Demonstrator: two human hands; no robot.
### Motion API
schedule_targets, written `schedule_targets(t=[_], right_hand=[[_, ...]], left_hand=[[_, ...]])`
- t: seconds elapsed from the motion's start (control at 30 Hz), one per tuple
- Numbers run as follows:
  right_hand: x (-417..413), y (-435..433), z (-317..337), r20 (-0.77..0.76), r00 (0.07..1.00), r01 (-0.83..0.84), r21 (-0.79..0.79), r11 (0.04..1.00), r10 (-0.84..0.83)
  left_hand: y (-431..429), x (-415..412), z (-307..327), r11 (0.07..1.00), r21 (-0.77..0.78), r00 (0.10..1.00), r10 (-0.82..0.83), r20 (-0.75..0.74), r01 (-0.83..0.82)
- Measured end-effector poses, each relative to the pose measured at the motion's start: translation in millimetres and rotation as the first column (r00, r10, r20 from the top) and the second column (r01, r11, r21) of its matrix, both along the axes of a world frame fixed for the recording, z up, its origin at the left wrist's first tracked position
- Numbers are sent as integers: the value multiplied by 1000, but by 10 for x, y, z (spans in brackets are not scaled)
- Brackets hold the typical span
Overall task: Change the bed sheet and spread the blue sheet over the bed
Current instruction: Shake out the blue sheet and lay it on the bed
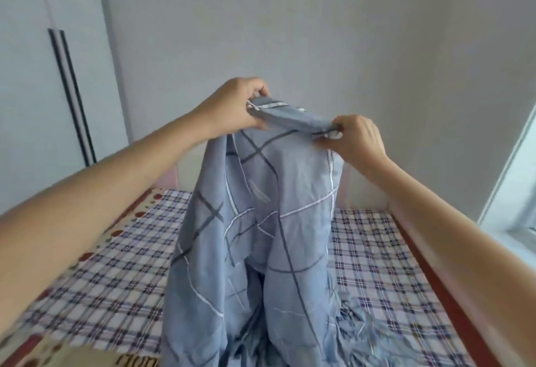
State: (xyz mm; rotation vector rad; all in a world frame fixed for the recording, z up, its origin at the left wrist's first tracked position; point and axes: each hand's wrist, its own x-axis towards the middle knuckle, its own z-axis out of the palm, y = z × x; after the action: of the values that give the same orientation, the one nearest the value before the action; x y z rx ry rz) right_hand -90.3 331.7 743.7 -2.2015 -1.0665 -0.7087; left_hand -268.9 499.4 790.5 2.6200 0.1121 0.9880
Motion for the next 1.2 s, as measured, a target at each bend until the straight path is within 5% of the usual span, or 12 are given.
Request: schedule_targets(t=[0.13, 0.23, 0.3, 0.43, 0.5, 0.53, 0.6, 0.7, 0.8, 0.87, 1.0, 1.2], right_hand=[[62, -1, -260, -341, 929, -173, -49, 984, 146], [-153, -61, -619, -699, 540, -457, 224, 861, 469], [-356, -116, -776, -751, 309, -410, 448, 795, 583], [-616, -269, -824, -756, 159, -558, 461, 690, 634], [-665, -297, -826, -804, 283, -744, 159, 648, 523], [-661, -269, -846, -789, 442, -746, -58, 664, 428], [-572, -139, -964, -629, 745, -550, -391, 738, 221], [-306, 53, -1122, -385, 923, -250, -552, 796, 23], [-25, 49, -865, -238, 964, 21, -385, 923, -122], [115, -37, -400, -100, 974, 199, -66, 978, -205], [309, -210, 262, -56, 957, 284, 371, 884, -284], [512, -282, -518, -425, 871, 201, -151, 968, -247]], left_hand=[[59, -71, -74, 997, 48, 994, 51, 101, -56], [149, -144, -126, 989, 76, 978, 116, 171, -130], [246, -212, -138, 980, 81, 962, 163, 217, -184], [388, -376, -224, 972, 62, 938, 199, 282, -225], [397, -437, -270, 976, 34, 939, 198, 282, -216], [391, -469, -277, 976, 24, 940, 200, 276, -215], [369, -511, -328, 976, 23, 949, 206, 240, -218], [289, -502, -436, 971, 26, 954, 226, 199, -236], [337, -479, -506, 965, 3, 940, 256, 224, -264], [402, -453, -405, 966, -10, 929, 250, 272, -257], [509, -495, -272, 961, -6, 869, 253, 426, -277], [554, -467, -878, 915, -43, 904, 402, 147, -400]])
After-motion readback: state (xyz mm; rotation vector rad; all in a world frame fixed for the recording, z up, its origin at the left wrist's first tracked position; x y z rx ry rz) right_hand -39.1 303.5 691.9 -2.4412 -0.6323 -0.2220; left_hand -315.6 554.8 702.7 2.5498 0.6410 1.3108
